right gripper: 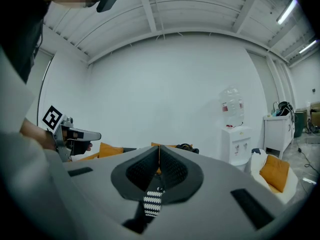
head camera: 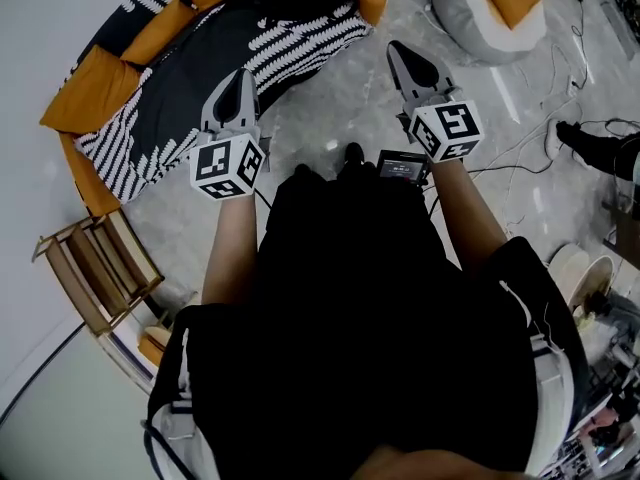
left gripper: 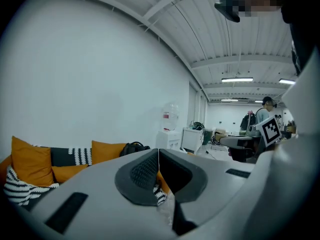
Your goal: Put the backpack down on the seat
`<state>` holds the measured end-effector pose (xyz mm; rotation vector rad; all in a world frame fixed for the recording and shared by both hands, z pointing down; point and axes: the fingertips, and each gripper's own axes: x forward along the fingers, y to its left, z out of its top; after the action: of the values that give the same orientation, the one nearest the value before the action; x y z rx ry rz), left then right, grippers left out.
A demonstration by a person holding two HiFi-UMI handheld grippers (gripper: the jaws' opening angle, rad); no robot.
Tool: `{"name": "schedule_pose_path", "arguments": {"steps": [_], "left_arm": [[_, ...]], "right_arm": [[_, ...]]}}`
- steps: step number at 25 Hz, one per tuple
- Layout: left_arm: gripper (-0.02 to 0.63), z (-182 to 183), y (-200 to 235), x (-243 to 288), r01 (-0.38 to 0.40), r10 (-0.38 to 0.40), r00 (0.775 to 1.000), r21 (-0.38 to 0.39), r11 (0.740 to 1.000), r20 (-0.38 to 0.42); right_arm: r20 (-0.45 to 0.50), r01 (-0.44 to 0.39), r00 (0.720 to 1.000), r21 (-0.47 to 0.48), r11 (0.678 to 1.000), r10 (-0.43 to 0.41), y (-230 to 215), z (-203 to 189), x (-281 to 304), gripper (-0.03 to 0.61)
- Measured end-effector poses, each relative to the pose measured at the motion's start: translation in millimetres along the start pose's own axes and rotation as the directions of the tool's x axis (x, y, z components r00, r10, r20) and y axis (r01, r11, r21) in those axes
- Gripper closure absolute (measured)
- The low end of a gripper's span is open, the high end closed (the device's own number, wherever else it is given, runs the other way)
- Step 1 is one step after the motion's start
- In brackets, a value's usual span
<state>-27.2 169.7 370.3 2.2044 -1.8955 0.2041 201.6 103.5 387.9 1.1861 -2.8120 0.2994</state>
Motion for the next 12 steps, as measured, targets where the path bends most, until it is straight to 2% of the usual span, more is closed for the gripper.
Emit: {"name": "schedule_pose_path", "arguments": {"steps": [3, 7, 12], "left_arm": [[0.594, -5, 4, -16, 0.027, -0.027, 1.000, -0.022, 0.999, -0.009], [0.594, 1, 7, -48, 0.085, -0.084, 0.996, -0.023, 0.996, 0.022], [0.594, 1, 14, -98, 0.113, -0.111, 0.993, -0.033, 0.993, 0.051]], "right_arm": [[-0.009, -0.006, 1.000, 0.000, 1.000, 0.006, 20, 0, -3, 0.545], [-0.041, -0.031, 0.999, 0.000, 1.000, 0.031, 63, -2, -8, 0.545], [-0.050, -0.022, 0.999, 0.006, 1.000, 0.022, 108, -8, -32, 0.545]]}}
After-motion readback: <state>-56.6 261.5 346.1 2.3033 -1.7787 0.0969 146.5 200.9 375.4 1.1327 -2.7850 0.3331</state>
